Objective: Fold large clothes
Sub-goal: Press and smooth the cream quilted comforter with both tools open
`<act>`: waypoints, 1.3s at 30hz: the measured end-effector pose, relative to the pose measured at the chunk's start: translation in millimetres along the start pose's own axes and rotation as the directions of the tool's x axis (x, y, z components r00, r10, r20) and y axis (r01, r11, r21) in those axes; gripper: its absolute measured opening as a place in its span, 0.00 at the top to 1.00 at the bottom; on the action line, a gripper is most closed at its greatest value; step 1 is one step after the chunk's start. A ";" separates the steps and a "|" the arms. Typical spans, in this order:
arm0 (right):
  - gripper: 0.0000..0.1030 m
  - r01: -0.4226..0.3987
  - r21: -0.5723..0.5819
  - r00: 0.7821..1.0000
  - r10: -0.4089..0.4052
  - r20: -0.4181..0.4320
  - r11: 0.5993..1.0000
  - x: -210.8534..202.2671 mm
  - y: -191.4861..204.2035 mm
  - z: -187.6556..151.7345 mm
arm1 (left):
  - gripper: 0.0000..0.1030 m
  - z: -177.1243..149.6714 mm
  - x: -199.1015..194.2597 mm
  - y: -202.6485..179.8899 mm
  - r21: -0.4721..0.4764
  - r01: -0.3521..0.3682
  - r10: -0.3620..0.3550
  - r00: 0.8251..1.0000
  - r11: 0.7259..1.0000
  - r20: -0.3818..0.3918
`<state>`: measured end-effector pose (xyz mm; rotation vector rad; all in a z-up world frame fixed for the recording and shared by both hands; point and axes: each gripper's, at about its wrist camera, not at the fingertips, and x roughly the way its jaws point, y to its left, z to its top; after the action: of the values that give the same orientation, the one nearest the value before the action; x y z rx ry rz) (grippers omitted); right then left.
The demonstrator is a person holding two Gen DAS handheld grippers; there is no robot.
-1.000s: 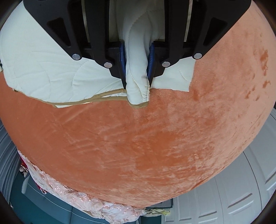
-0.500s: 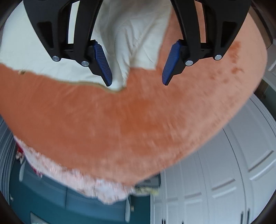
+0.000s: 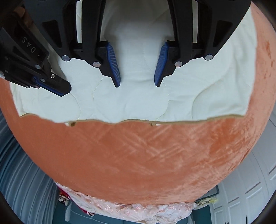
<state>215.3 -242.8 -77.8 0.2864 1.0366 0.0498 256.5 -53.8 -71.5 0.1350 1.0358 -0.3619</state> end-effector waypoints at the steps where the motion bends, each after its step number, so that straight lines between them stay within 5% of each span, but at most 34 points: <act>1: 0.97 -0.001 0.006 1.000 0.001 -0.005 1.000 4.0 -0.2 -4.9 | 0.61 -3.6 4.6 -3.7 0.006 -0.010 0.010 1.000 1.000 0.007; 27: 1.00 0.020 0.018 0.998 -0.021 0.054 1.000 41.4 -7.9 -23.2 | 0.60 -23.9 37.2 -13.0 0.015 -0.078 0.076 0.992 0.997 0.104; 30: 1.00 0.063 0.051 0.995 -0.067 0.074 0.997 16.2 -7.5 -19.8 | 0.59 -21.3 20.6 -13.2 0.008 -0.105 0.104 0.991 0.994 0.085; 31: 0.93 0.068 0.072 0.991 -0.075 0.108 0.995 -3.5 -6.6 -22.4 | 0.59 -22.3 8.0 -12.4 -0.010 -0.106 0.107 0.991 0.994 0.086; 34: 0.89 -0.028 0.111 0.987 0.010 0.158 0.993 -52.0 -7.0 -42.6 | 0.60 -38.0 -38.7 -8.0 -0.067 -0.030 0.038 0.992 0.997 0.120; 39: 0.90 -0.031 0.122 0.992 0.016 0.122 0.992 -67.8 -6.9 -80.4 | 0.60 -79.8 -54.0 -9.6 -0.118 -0.019 0.031 0.994 0.993 0.100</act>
<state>111.3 -244.4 -60.7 0.4090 0.9179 -0.0106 163.3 -28.1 -65.0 0.0244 0.9511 -0.2816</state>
